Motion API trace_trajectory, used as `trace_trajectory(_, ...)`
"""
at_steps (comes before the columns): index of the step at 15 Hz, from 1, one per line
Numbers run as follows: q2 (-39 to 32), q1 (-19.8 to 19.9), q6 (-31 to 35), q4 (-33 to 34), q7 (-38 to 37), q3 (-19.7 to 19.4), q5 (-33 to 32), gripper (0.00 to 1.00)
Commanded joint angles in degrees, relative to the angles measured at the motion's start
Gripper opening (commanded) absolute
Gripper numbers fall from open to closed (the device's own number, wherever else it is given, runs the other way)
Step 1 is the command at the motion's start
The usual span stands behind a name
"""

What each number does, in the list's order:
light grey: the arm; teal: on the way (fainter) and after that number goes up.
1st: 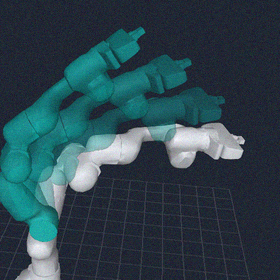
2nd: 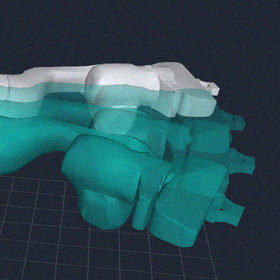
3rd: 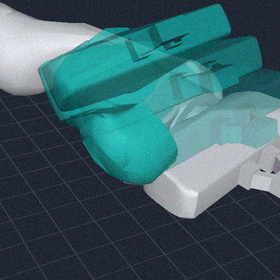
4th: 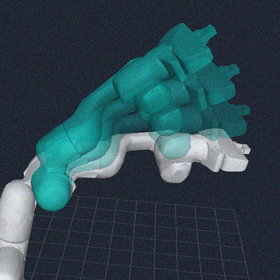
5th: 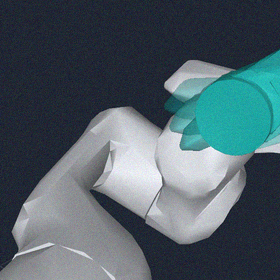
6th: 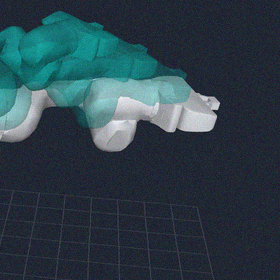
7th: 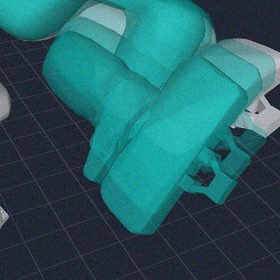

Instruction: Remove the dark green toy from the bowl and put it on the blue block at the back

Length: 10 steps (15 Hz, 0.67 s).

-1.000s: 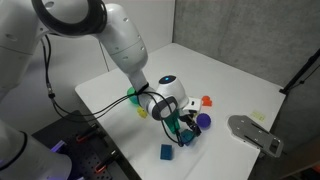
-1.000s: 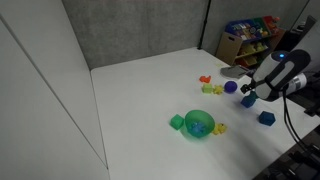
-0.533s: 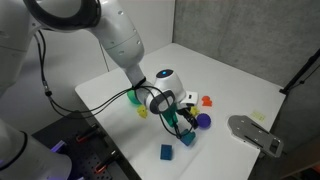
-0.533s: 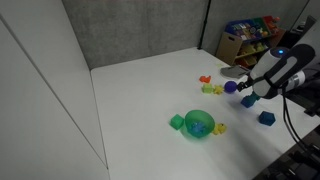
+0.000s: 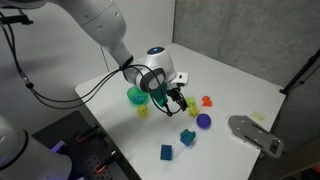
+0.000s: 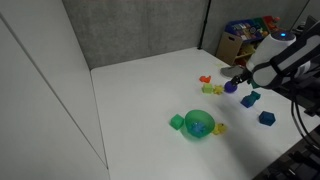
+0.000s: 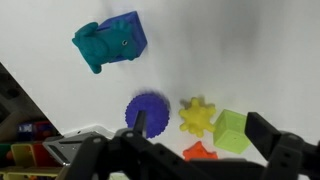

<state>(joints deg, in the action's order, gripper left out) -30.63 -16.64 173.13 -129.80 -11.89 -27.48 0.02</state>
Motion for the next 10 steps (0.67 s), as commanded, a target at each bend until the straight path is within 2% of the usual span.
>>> trace_trajectory(1,9.0,3.3,-10.2,-2.5,1.7,4.1,-2.6,1.0)
trace_trajectory(4,14.1,6.7,-19.1,-2.2,1.2,8.0,-4.2,1.0)
trace_trajectory(10,21.7,14.1,-31.1,-1.7,3.0,15.8,-2.5,1.0)
